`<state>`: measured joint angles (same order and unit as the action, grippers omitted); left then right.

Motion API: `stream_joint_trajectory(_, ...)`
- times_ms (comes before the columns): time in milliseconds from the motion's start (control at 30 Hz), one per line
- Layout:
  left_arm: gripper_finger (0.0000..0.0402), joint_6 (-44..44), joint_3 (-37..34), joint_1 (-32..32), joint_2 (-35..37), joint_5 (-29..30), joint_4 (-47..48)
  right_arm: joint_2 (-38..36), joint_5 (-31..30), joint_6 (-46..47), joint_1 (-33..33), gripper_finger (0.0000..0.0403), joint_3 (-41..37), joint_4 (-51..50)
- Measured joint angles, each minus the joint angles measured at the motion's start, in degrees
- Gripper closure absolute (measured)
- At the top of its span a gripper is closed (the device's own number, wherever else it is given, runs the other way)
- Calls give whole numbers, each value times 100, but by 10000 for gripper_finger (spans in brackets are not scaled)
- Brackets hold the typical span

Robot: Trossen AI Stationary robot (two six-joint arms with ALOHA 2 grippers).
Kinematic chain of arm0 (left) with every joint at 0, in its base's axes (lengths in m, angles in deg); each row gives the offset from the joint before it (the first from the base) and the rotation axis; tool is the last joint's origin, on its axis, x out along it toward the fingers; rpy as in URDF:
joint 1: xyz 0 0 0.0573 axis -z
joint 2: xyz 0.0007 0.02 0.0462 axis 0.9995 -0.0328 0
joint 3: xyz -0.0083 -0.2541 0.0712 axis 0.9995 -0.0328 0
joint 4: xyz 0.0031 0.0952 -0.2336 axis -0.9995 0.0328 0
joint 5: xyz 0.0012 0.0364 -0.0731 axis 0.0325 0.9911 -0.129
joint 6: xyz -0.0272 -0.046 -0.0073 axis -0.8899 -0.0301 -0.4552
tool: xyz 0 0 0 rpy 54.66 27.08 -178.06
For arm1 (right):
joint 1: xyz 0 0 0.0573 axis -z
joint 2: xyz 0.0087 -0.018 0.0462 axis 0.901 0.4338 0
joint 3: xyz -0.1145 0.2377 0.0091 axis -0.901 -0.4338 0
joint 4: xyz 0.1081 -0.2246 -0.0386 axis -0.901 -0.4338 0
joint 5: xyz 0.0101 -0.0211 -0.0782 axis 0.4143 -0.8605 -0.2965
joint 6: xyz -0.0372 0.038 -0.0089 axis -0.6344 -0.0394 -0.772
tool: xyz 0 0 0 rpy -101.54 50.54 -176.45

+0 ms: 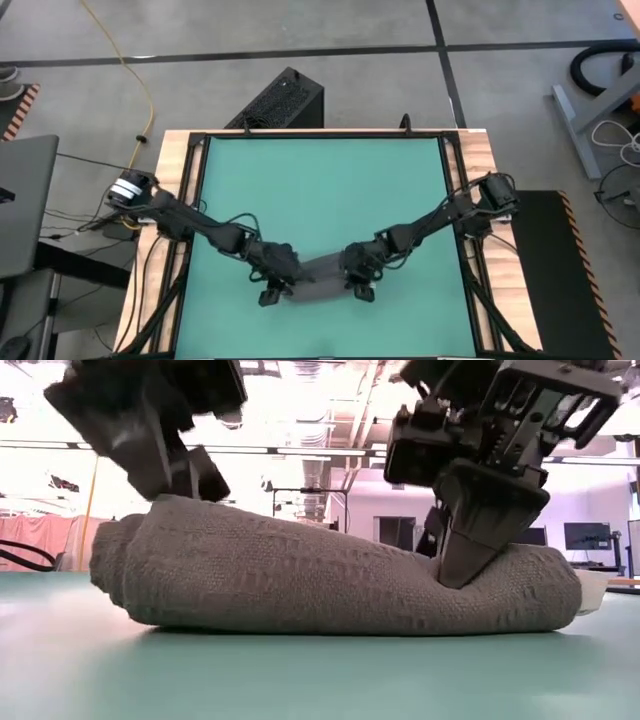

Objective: Roll towel into tight, uniform cylinder
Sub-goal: Roll the gray towel

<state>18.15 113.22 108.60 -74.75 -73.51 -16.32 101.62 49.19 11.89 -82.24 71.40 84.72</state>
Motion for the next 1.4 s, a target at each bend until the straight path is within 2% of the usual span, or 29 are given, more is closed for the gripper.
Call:
stream_joint_trajectory(133,274,231,4,263,334,930,-76,6,346,405,263,356,-487,881)
stream_joint_trajectory(267,274,648,14,450,198,1554,-908,6,389,706,425,356,-721,1179)
stream_joint_trajectory(367,274,798,23,455,-238,1561,-1396,17,484,748,493,356,-727,1169)
stream_joint_trajectory(500,274,743,20,237,-832,1559,-1521,22,549,764,571,356,-737,1234)
stream_joint_trajectory(633,274,558,20,42,-1129,1443,-1533,24,586,804,648,351,-740,1272)
stream_joint_trajectory(733,274,501,24,-57,-1183,1398,-1362,-16,648,761,661,322,-692,1263)
stream_joint_trajectory(833,274,489,26,-107,-1183,1318,-1245,-121,897,574,688,276,-606,1201)
stream_joint_trajectory(933,274,462,26,-134,-1183,1216,-1219,-367,847,361,758,230,-561,883)
stream_joint_trajectory(1067,274,291,26,-140,-1188,1216,-1028,-900,262,304,912,194,-563,111)
stream_joint_trajectory(1200,277,184,4,-163,-1188,1085,-982,-1579,-613,55,854,185,-565,-495)
stream_joint_trajectory(1300,294,142,-308,-230,-1188,733,-1554,-2131,-1231,-123,554,186,-565,-498)
stream_joint_trajectory(1400,321,-219,-927,-274,-1188,617,-2589,-2476,-1791,-443,-70,190,-558,-282)
